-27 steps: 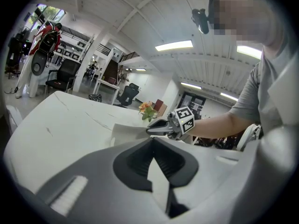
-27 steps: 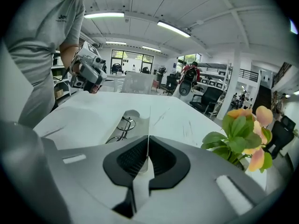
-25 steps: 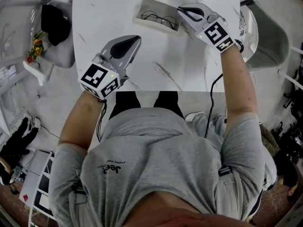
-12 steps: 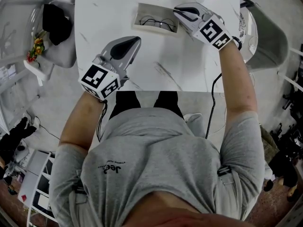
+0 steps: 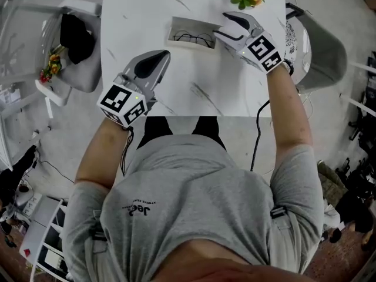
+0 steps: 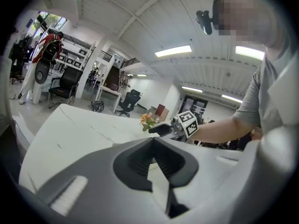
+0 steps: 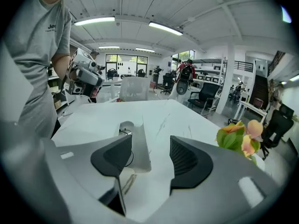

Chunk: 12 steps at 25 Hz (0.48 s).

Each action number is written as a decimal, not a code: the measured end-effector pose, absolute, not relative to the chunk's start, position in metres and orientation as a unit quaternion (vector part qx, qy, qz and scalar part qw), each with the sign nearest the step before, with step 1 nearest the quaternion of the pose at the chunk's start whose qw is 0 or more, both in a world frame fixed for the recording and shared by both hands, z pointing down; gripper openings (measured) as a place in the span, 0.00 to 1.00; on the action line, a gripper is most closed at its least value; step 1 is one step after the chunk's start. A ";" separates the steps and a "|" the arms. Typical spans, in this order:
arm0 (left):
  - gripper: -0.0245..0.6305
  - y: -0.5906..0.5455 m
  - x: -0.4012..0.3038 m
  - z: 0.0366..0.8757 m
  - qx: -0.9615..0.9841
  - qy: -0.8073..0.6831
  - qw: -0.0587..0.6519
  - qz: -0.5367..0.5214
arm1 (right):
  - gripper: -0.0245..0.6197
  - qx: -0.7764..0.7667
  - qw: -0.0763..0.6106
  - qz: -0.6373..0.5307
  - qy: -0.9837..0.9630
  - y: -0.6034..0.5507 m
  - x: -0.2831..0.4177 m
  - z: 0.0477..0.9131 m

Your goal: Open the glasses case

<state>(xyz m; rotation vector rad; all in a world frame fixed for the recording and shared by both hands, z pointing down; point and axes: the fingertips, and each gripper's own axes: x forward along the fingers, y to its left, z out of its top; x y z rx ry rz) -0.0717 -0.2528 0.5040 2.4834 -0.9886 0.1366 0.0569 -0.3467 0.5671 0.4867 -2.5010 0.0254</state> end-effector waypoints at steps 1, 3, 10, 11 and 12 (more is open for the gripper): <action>0.12 -0.254 -0.073 0.496 0.903 -0.361 0.227 0.047 | 0.40 0.189 0.286 0.011 -0.939 -0.346 0.058 0.557; 0.12 -0.256 -0.075 0.479 0.905 -0.364 0.218 0.041 | 0.40 0.202 0.275 0.014 -0.940 -0.344 0.062 0.535; 0.12 -0.263 -0.082 0.412 0.908 -0.375 0.184 0.020 | 0.40 0.252 0.219 0.013 -0.943 -0.333 0.071 0.448; 0.12 -0.263 -0.084 0.403 0.908 -0.378 0.179 0.017 | 0.40 0.259 0.210 0.013 -0.943 -0.331 0.072 0.435; 0.12 -0.263 -0.086 0.393 0.908 -0.380 0.175 0.014 | 0.40 0.265 0.202 0.013 -0.943 -0.329 0.074 0.422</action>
